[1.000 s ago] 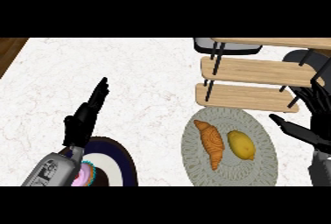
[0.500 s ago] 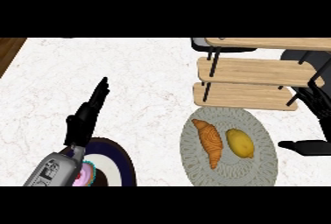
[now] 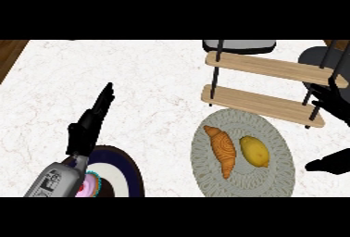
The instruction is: Pick the lemon from the placemat and place it in the tiered shelf
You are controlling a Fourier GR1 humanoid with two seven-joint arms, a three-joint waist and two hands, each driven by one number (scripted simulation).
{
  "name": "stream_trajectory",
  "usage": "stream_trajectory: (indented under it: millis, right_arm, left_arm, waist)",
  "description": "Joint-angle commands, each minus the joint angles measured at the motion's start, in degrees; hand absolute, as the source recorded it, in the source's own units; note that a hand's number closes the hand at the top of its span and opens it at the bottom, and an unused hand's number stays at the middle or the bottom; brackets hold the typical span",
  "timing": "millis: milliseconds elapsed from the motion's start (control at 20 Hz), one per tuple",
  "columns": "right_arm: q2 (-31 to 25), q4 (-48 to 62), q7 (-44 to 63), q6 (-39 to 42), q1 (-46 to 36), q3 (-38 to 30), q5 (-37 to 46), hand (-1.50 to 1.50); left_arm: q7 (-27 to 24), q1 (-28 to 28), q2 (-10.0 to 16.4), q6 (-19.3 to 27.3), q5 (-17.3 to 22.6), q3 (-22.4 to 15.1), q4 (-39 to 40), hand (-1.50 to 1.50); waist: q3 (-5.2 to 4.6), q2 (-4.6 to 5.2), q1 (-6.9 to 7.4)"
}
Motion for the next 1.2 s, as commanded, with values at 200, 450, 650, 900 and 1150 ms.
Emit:
stream_trajectory:
  millis: [200,450,650,900,1150]
  right_arm:
    - [-7.92,-14.84,17.5,5.12,-3.36,5.95,6.0,-1.5]
    - [-4.89,-22.0,26.5,7.12,-3.93,4.91,6.28,-1.5]
    - [1.87,-28.0,29.58,4.57,0.83,9.03,13.28,-1.5]
    - [5.5,-28.59,29.84,6.98,1.37,7.74,17.88,-1.5]
    - [10.32,-30.95,32.97,7.67,2.76,10.45,23.37,-1.5]
  left_arm:
    - [1.91,-0.56,0.03,-1.08,-0.02,0.56,-1.82,0.0]
    - [3.56,0.03,-2.27,0.03,-3.29,0.4,-2.63,0.0]
    - [3.26,4.0,-1.48,-2.23,-3.01,2.37,-7.22,0.0]
    - [1.44,0.77,-0.41,-7.35,-2.56,7.84,-1.35,0.0]
    - [3.83,-1.67,-4.18,-5.8,-6.26,7.31,0.12,0.0]
  waist:
    - [-0.64,-0.52,0.1]
    - [-0.56,-0.33,0.16]
    - [-0.54,-0.35,0.35]
    - [-0.54,-0.25,0.23]
    - [-0.55,-0.22,0.0]
